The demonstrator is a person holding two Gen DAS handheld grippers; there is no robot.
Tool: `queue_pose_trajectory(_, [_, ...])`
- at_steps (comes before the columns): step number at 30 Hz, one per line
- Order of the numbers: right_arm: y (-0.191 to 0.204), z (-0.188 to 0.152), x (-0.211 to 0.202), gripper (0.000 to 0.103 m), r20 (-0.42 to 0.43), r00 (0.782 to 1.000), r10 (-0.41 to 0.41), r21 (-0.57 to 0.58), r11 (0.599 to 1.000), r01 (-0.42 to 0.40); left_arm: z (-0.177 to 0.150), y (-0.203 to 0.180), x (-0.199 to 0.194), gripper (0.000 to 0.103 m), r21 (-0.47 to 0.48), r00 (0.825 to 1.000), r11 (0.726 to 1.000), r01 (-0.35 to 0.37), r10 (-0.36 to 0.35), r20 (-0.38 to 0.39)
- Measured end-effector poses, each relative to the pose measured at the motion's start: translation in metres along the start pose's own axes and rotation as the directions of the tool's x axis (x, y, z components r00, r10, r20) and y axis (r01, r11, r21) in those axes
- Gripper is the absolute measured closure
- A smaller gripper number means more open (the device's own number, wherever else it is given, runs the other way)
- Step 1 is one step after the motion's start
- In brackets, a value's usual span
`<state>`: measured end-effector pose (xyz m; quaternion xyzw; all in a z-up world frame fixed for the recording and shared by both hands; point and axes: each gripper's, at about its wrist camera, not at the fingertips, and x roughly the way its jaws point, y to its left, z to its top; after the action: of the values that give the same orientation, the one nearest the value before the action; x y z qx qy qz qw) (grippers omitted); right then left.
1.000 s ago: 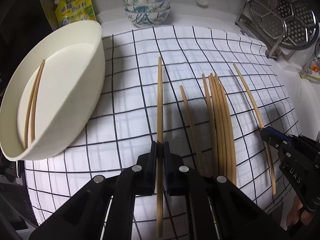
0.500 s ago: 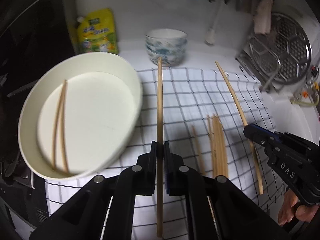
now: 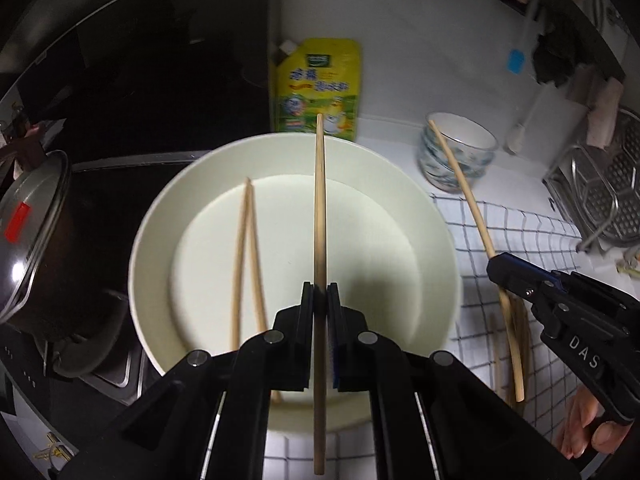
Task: Organize utensils
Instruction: 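Carry both held chopsticks over the cream basin with left and right grippers, then open both grippers to release the chopsticks into the basin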
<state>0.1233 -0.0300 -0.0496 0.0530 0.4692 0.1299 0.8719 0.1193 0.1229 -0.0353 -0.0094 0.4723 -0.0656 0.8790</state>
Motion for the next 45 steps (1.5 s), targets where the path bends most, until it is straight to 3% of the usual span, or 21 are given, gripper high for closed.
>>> queue_pose_trajectory(6, [0.035, 0.02, 0.046, 0.097, -0.049, 0.999, 0.004, -0.043, 0.999, -0.006, 0.017, 0.032, 0.023, 0.096, -0.013, 1.0, 1.0, -0.015, 0.015, -0.004])
queue_pose_trajectory(14, [0.04, 0.021, 0.095, 0.097, -0.141, 0.99, -0.007, -0.02, 1.0, 0.005, 0.016, 0.047, 0.062, 0.096, 0.0, 0.997, 0.999, -0.033, 0.033, -0.064])
queue_pose_trajectory(22, [0.038, 0.018, 0.105, 0.096, -0.149, 0.988, -0.029, 0.002, 1.0, 0.03, 0.008, 0.051, 0.085, 0.095, -0.011, 0.991, 0.999, -0.04, 0.038, -0.125])
queue_pose_trajectory(24, [0.036, 0.018, 0.1, 0.096, -0.13, 0.991, -0.041, 0.006, 0.999, 0.042, 0.007, 0.054, 0.085, 0.081, -0.037, 0.991, 0.999, -0.033, 0.028, -0.129])
queue_pose_trajectory(26, [0.035, 0.019, 0.093, 0.089, -0.106, 0.993, -0.048, 0.008, 0.999, 0.049, 0.007, 0.057, 0.08, 0.056, -0.05, 0.993, 0.998, -0.04, 0.034, -0.111])
queue_pose_trajectory(27, [0.035, 0.019, 0.088, 0.089, -0.094, 0.994, -0.051, 0.008, 0.999, 0.052, 0.007, 0.058, 0.076, 0.053, -0.049, 0.994, 0.997, -0.051, 0.046, -0.096])
queue_pose_trajectory(45, [0.037, -0.005, 0.029, 0.078, -0.046, 0.998, -0.045, 0.031, 0.998, 0.046, -0.009, 0.052, 0.007, 0.037, -0.057, 0.998, 0.996, -0.062, 0.061, -0.018])
